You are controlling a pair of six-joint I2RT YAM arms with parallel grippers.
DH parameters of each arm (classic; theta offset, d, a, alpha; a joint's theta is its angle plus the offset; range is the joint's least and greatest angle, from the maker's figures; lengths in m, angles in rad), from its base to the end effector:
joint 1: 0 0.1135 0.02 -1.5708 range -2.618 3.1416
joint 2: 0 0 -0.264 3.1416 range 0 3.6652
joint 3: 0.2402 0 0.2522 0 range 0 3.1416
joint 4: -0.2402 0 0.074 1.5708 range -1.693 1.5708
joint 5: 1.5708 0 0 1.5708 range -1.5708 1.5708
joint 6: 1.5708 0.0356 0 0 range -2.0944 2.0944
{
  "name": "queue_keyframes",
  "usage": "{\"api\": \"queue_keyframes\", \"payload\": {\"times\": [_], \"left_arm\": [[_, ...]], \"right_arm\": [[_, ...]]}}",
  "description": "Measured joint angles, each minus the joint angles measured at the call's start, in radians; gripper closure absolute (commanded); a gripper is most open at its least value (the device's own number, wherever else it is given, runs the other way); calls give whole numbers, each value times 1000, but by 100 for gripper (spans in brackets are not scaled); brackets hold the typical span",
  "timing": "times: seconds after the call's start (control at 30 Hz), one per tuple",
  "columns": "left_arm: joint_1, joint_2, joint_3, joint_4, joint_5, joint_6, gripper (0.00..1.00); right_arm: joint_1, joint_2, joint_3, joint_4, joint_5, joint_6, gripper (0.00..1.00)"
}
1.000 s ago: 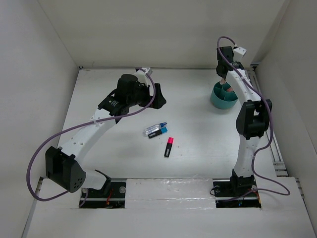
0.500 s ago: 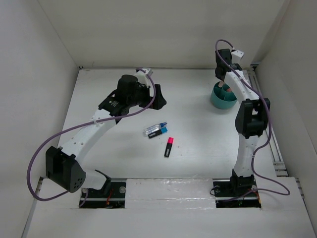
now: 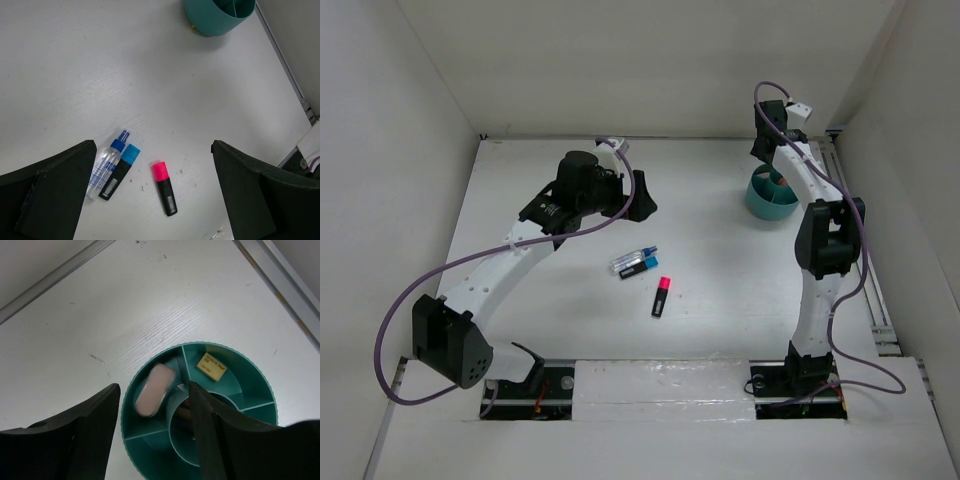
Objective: Sort the stationery into containers
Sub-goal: Place the stationery into the container
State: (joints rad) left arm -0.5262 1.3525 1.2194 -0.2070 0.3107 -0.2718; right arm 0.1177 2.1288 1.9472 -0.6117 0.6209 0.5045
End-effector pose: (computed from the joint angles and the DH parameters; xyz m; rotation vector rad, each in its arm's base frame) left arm 0.2672 -0.1678 0.3622 0.4666 1.9277 -0.8259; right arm 0.4829 0.0362 0.2789 0.7060 2.1019 -0.3958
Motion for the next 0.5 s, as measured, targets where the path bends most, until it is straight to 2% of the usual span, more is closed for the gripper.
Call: {"api": "queue_keyframes", "payload": {"times": [0.17, 0.27, 0.5], "left_arm": [[0, 0, 0, 0, -3, 0, 0], [0, 0, 0, 0, -25, -3, 0], [0, 0, 0, -7, -122, -27, 0]], "right_arm": [[0, -2, 0, 3, 0, 0, 34], [5, -10, 1, 10, -5, -3, 27], [64, -60, 85, 9, -33, -49, 24]]}}
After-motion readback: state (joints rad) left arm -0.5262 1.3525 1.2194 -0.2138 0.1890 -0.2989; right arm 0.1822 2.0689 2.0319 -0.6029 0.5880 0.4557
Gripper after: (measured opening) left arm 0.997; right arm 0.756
